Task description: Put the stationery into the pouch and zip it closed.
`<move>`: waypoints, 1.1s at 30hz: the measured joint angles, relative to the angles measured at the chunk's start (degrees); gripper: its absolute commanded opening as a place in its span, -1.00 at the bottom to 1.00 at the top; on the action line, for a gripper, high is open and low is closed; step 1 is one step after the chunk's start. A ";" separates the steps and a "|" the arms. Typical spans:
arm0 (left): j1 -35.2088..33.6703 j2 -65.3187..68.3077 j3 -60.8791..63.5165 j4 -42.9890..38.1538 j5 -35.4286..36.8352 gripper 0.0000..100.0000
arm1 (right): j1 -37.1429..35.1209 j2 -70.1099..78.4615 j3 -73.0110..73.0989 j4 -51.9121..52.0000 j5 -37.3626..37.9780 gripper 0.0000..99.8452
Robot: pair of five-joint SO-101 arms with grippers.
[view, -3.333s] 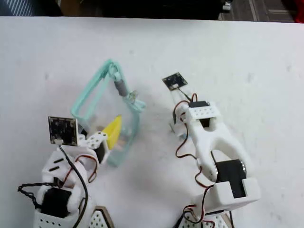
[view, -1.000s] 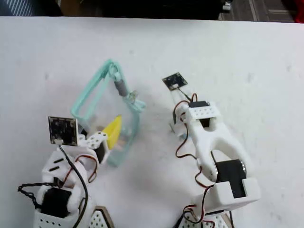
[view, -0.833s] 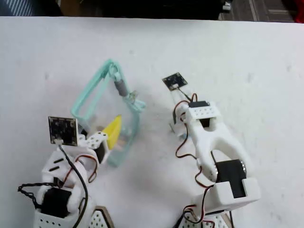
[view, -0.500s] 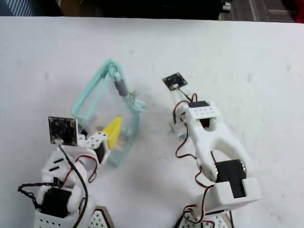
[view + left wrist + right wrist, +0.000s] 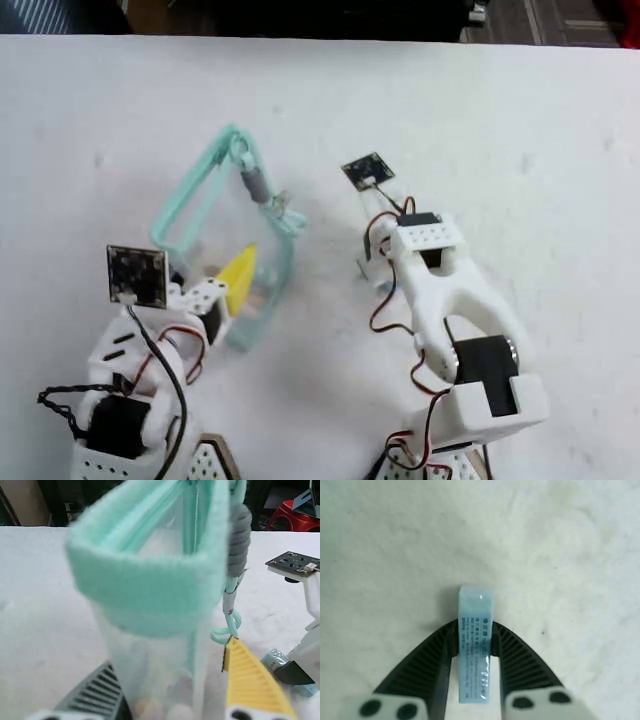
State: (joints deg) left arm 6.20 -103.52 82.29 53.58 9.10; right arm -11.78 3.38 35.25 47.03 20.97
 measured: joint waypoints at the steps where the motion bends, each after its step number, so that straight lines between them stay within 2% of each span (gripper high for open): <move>1: 0.26 0.00 0.00 0.00 -0.18 -0.47 | 0.00 -0.44 -0.70 1.32 0.00 -0.97; 9: 2.46 0.00 0.00 0.00 -0.70 -0.47 | 4.84 -11.08 -13.63 15.82 -0.09 -0.97; 16: 9.32 0.00 0.00 1.85 -7.30 -0.47 | 4.66 -22.68 -26.02 25.14 -0.09 -0.97; 21: 11.25 -0.18 0.00 1.93 -8.62 -0.47 | 3.34 -34.11 -34.20 27.78 -0.09 -0.97; 25: 11.43 -0.18 0.00 1.93 -8.79 -0.47 | -3.87 -44.75 -35.52 27.78 -0.09 -0.97; 31: 11.60 -0.18 0.00 1.93 -8.79 -0.47 | -22.42 -58.90 -35.43 27.34 -0.09 -0.97; 33: 11.60 -0.18 0.00 1.93 -8.79 -0.47 | -26.81 -60.84 -33.49 24.00 -0.79 -0.97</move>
State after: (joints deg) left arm 17.80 -103.69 82.29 55.52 0.31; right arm -38.59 -57.45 1.76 71.03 20.18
